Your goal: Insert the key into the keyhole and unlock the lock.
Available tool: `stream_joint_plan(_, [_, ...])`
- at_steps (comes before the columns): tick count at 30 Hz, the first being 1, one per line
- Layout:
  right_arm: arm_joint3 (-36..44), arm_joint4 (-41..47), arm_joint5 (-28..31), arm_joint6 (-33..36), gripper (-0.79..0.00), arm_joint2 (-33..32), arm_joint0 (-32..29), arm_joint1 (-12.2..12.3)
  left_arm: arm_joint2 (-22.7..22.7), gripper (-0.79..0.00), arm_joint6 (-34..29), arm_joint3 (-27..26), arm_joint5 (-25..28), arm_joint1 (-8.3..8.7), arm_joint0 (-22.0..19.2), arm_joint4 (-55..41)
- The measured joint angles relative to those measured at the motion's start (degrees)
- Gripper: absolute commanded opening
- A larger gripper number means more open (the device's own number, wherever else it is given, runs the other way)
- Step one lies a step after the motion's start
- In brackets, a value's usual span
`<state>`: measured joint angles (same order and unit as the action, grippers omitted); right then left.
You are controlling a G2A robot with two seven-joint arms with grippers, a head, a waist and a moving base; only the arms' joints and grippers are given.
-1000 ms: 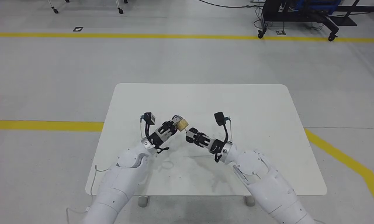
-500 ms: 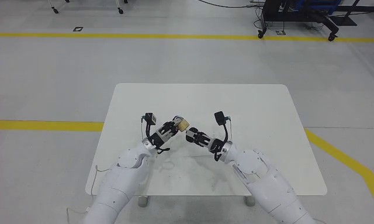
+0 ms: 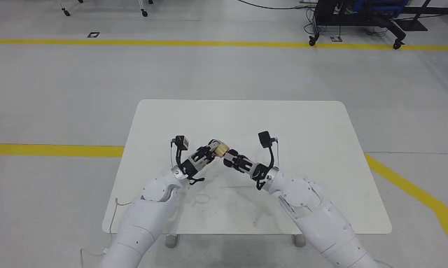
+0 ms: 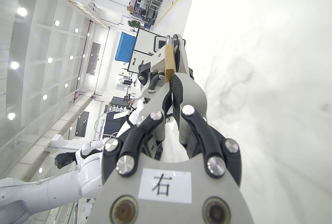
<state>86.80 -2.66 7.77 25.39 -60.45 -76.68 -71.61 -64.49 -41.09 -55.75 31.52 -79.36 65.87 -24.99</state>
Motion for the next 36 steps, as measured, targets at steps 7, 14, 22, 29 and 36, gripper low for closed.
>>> stream_joint_plan(7, [0.0, 0.1, -0.1, 0.3, 0.000, 0.0, 0.0, 0.0, 0.1, -0.785, 1.1, 0.5, -4.2, -0.17, -0.4, -1.8])
stream_joint_plan(14, [0.0, 0.1, -0.1, 0.3, 0.000, 0.0, 0.0, 0.0, -0.1, -0.785, 3.2, 0.9, -6.7, -0.44, -1.0, -3.5])
stream_joint_plan(22, [0.2, 0.5, 0.2, 0.4, 0.000, 0.0, -0.2, 0.0, -0.1, -0.785, 12.1, -3.5, -17.1, -0.78, -0.2, -4.4])
stream_joint_plan(29, [-0.8, 9.6, 0.7, 3.9, -0.730, -1.3, -1.0, -0.1, -1.4, -0.785, 15.9, -10.9, -30.1, 0.03, 1.6, -2.0])
stream_joint_plan(36, [-2.5, 12.6, -3.7, 3.6, -0.785, -1.6, -0.1, -0.3, -2.9, -0.785, 16.9, -17.7, -33.3, 0.81, 4.7, 0.9])
